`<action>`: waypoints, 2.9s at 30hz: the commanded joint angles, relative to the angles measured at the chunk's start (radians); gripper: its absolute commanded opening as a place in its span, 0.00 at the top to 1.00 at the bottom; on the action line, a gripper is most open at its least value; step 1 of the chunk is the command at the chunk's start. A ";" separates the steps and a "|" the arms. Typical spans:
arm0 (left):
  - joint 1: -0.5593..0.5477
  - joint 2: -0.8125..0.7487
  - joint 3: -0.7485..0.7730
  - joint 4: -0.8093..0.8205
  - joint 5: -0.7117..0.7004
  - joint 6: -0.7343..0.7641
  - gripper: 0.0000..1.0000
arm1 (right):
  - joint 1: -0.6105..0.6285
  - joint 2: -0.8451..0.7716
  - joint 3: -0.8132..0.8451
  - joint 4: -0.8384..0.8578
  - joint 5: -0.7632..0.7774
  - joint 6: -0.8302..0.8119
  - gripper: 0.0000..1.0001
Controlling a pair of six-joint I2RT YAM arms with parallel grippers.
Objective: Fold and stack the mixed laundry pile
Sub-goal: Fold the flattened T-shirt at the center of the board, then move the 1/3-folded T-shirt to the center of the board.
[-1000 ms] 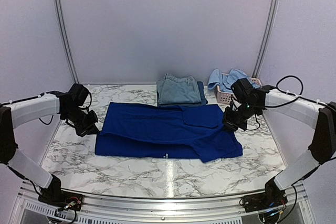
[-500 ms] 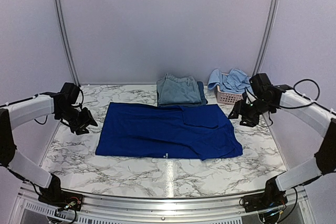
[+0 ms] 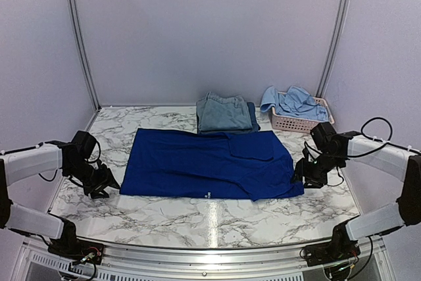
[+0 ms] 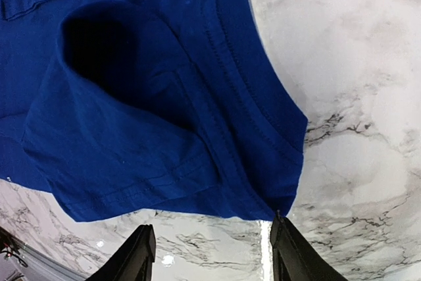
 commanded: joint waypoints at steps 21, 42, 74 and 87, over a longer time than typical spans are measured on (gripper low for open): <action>-0.063 0.191 0.047 0.133 0.031 0.043 0.58 | -0.005 0.145 -0.051 0.136 0.010 -0.054 0.70; -0.060 0.244 0.145 0.084 0.002 0.126 0.62 | -0.005 0.144 -0.048 0.120 -0.009 -0.060 0.78; -0.035 0.178 0.080 -0.079 -0.007 0.165 1.00 | -0.006 0.030 -0.124 -0.018 -0.040 -0.037 1.00; -0.042 0.074 0.206 -0.111 -0.039 0.187 0.57 | -0.006 -0.113 -0.025 -0.139 -0.108 -0.030 0.48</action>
